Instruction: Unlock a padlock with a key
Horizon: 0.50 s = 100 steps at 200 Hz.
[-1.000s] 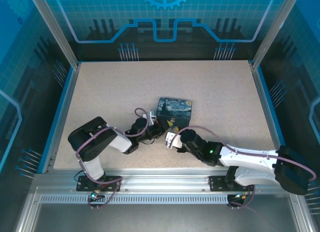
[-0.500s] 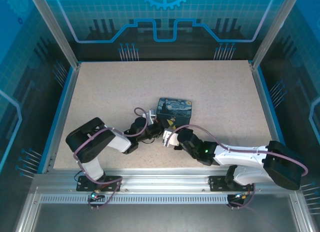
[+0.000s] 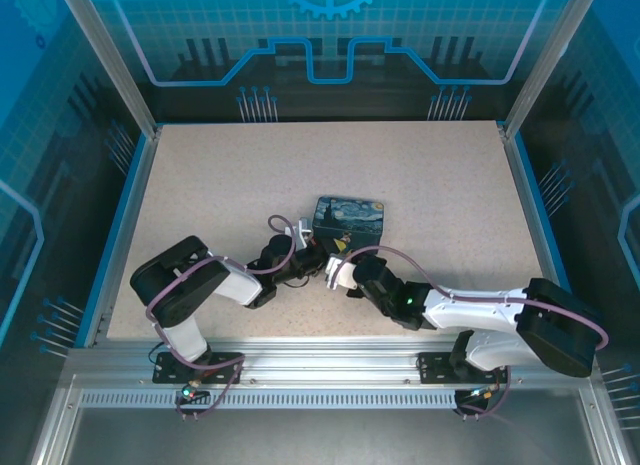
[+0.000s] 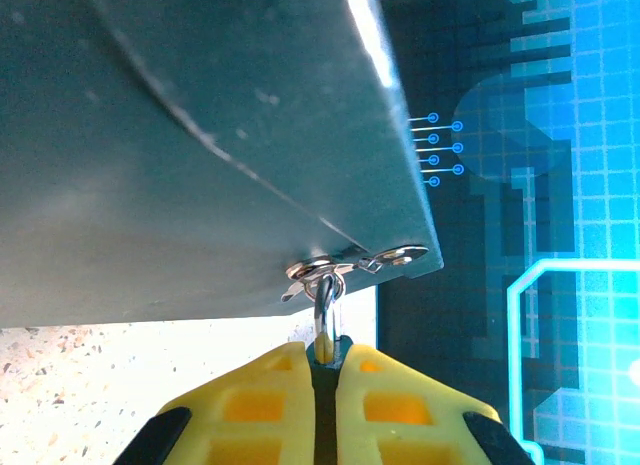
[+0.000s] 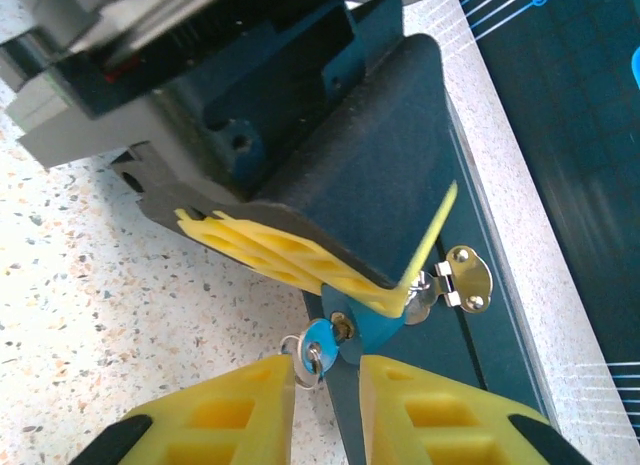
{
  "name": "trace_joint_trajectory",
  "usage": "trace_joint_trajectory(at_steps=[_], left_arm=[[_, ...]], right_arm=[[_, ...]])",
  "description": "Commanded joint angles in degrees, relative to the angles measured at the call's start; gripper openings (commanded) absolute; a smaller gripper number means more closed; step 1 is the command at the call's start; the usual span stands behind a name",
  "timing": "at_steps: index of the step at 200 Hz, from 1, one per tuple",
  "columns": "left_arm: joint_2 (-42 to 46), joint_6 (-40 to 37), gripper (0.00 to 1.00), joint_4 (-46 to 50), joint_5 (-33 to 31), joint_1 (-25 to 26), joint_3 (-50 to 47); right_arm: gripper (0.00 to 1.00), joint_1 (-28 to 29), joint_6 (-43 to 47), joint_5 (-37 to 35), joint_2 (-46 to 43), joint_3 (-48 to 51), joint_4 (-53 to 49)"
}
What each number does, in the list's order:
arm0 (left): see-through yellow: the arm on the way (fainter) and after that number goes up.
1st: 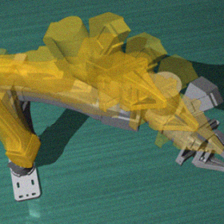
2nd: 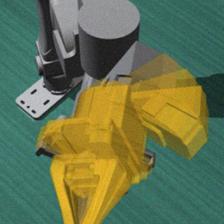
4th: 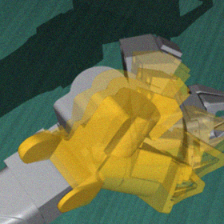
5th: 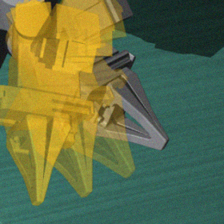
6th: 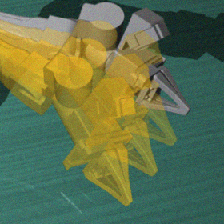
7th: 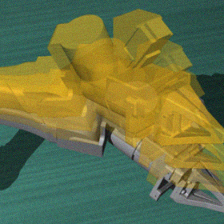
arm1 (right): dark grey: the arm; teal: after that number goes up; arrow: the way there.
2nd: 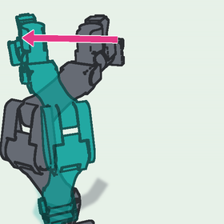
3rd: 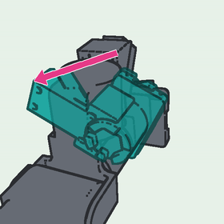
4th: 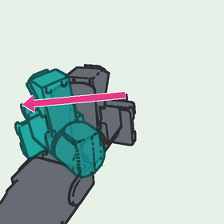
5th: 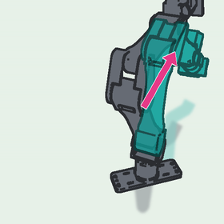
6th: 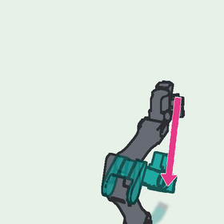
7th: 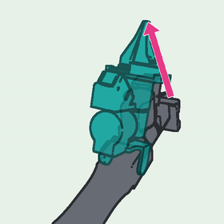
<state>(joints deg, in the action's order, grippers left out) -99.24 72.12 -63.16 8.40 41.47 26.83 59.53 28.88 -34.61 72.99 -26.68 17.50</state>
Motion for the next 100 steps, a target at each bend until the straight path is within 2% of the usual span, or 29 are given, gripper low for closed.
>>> trace_joint_trajectory(at_steps=[1,100], left_arm=[[1.9,0.8,0.01,-1.6,0.0,-0.3,0.0],[1.9,1.0,0.01,-1.6,-0.1,-0.3,0.1]], right_arm=[[0.23,-1.1,-1.9,-2.0,0.9,-0.4,1.8],[0.21,-1.2,-1.7,0.2,3.1,-2.2,2.4]])
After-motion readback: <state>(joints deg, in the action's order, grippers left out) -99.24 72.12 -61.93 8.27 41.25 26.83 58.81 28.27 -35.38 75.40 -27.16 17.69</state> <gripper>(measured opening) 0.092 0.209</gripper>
